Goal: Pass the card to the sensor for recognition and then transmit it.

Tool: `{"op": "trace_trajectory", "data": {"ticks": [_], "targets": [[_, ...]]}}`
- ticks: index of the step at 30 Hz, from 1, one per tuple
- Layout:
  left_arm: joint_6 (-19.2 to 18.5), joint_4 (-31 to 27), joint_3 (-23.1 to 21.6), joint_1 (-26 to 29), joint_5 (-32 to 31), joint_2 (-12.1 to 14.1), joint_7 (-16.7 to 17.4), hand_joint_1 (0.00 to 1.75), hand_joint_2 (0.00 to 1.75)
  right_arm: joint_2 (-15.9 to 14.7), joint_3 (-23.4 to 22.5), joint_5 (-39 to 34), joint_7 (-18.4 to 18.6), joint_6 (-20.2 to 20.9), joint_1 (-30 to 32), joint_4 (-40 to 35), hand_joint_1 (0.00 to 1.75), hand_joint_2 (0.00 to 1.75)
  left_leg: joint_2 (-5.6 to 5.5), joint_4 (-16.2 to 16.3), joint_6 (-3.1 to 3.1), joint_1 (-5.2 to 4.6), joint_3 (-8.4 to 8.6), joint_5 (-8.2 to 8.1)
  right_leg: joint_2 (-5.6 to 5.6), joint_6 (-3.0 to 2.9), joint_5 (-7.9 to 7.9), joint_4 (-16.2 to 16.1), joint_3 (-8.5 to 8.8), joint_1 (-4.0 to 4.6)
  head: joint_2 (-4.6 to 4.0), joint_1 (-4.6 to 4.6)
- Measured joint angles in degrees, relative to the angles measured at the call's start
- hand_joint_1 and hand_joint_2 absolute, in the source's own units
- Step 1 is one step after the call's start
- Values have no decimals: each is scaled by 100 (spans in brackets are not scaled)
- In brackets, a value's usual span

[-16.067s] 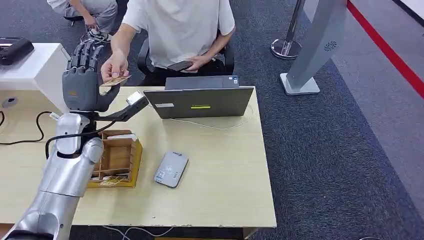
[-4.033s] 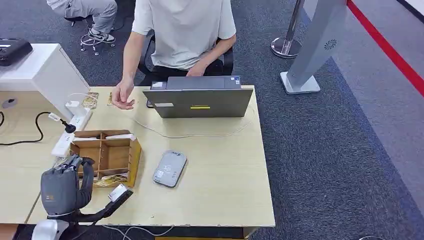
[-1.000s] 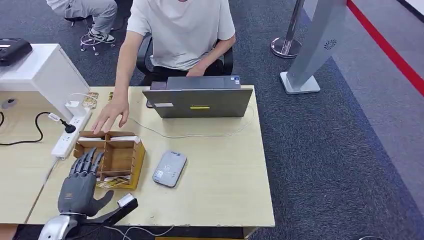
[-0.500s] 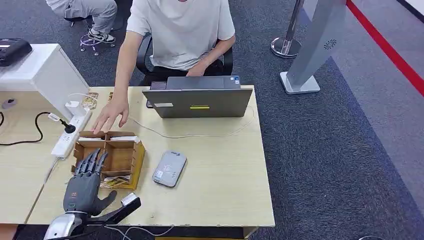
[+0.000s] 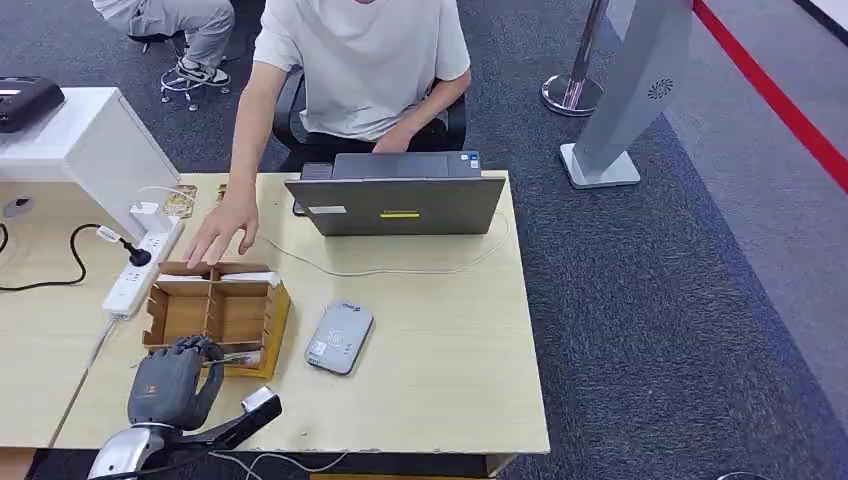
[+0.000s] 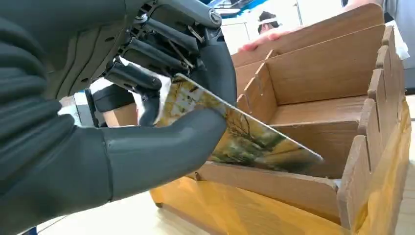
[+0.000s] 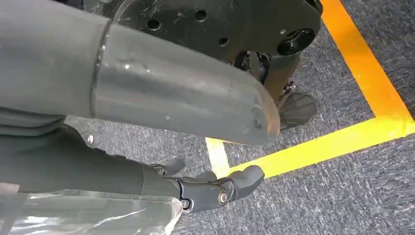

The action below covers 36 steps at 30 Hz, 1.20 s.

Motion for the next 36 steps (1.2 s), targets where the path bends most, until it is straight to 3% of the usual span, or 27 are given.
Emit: {"op": "trace_trajectory", "data": {"ticks": [6, 13, 19, 24, 28, 33, 36], "targets": [[18, -2, 0, -15, 72, 0, -28, 175, 175, 0, 114, -131, 29, 0, 38, -11, 0, 0, 0, 0, 0, 0, 1, 0, 0, 0, 0, 0, 0, 0, 0, -2], [426, -70, 2, 17, 208, -39, -267, 175, 175, 0, 359, -437, 79, -55, 108, -48, 0, 0, 0, 0, 0, 0, 0, 0, 0, 0, 0, 0, 0, 0, 0, 0], [529, -289, 11, 62, 267, -44, -391, 175, 175, 0, 593, -669, 125, -94, 162, -66, 0, 0, 0, 0, 0, 0, 0, 0, 0, 0, 0, 0, 0, 0, 0, 0], [763, -733, 26, 208, 238, -13, -590, 175, 175, 0, 831, -969, 142, -149, 218, -83, 0, 0, 0, 0, 0, 0, 0, 0, 0, 0, 0, 0, 0, 0, 0, 0], [1254, -1339, 26, 260, 247, 35, -892, 175, 175, 0, 1121, -1291, 201, -205, 287, -114, 0, 0, -2, 0, 0, 0, -1, 0, -1, 0, 0, 0, -1, 0, 0, 0], [1904, -1685, 26, -257, 175, -13, -1075, 175, 175, 0, 1652, -1574, 382, -256, 424, -253, 0, 0, -20, 1, -6, -1, -2, 6, -19, 0, 0, 0, 0, 0, -2, -2], [1893, -1685, 24, -761, 138, -61, -1058, 175, 175, 0, 1961, -1642, 429, -256, 447, -341, 0, 0, -14, 0, -10, -1, 5, 11, -13, -5, 7, 3, 8, 0, 0, -2]]}}
